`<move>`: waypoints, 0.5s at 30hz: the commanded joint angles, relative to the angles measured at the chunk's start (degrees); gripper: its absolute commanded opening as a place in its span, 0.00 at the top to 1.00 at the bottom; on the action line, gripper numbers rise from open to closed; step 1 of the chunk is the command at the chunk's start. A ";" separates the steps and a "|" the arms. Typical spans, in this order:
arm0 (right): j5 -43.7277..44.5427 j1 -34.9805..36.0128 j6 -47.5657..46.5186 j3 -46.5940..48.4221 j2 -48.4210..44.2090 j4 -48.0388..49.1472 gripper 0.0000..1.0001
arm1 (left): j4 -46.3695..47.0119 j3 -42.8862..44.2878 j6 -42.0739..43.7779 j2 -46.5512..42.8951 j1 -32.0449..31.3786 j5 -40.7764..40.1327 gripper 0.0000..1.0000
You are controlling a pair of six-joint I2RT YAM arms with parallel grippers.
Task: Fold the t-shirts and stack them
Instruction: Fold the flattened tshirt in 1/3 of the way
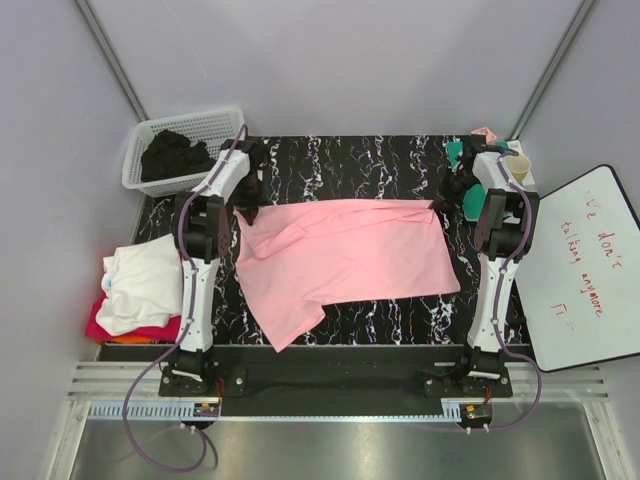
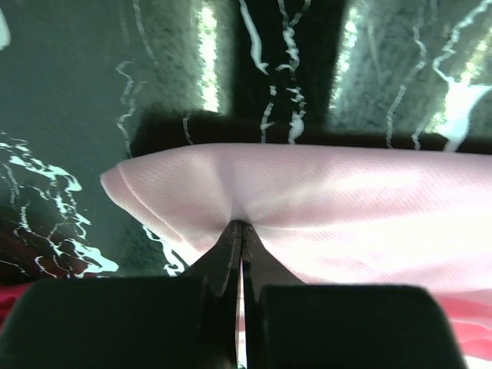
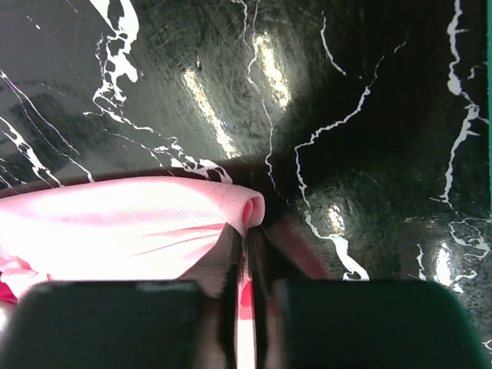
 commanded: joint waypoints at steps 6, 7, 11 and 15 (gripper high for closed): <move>2.57 -0.44 -0.16 -3.82 -6.86 4.56 0.26 | 9.84 -3.77 -0.97 -17.84 1.08 8.65 1.00; 2.57 -0.44 0.02 -3.91 -7.74 5.00 0.21 | 9.93 -5.43 -0.71 -19.85 0.91 8.92 0.99; 1.96 -0.44 -0.24 -3.82 -10.56 5.89 0.12 | 9.93 -10.62 1.57 -24.17 -0.94 8.83 0.67; 0.82 -0.44 -0.16 -3.91 -11.97 6.06 0.14 | 9.85 -15.11 2.98 -26.28 -3.66 6.73 1.00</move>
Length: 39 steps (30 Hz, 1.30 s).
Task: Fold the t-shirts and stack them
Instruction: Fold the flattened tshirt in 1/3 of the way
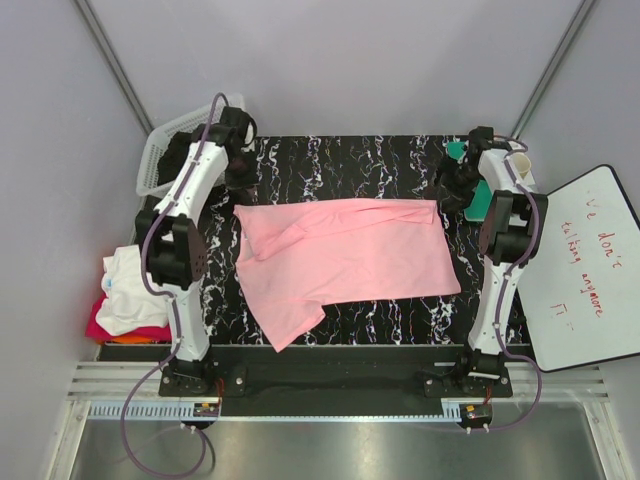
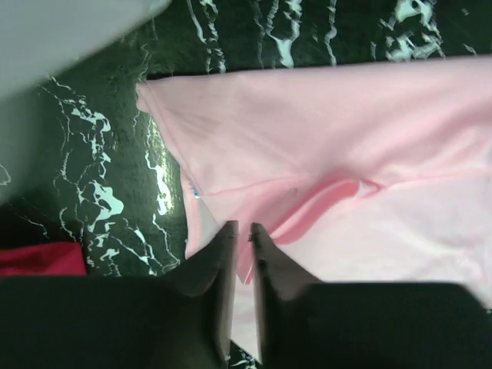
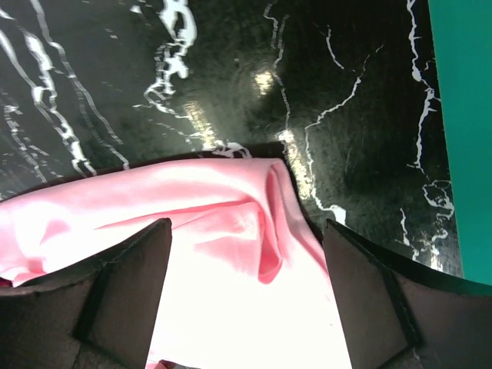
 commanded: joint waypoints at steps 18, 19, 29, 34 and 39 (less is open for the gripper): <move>-3.31 -0.20 -0.44 -0.85 -5.30 2.79 0.15 | 0.16 -1.28 4.57 10.01 -4.94 -1.17 1.00; -3.31 -0.20 -0.44 -0.68 -5.21 2.88 0.15 | 0.07 -1.01 4.66 10.97 -5.29 0.22 1.00; -4.45 -0.20 -0.44 0.20 -3.99 2.88 0.15 | -0.20 -1.18 4.75 12.39 -10.21 0.33 1.00; -4.72 -0.20 -0.35 0.46 -3.72 2.79 0.15 | -0.02 -3.38 4.83 11.69 -11.62 0.94 1.00; -5.16 -0.20 -0.27 0.81 -3.46 2.79 0.15 | -0.02 -8.72 5.36 8.80 -13.47 1.73 1.00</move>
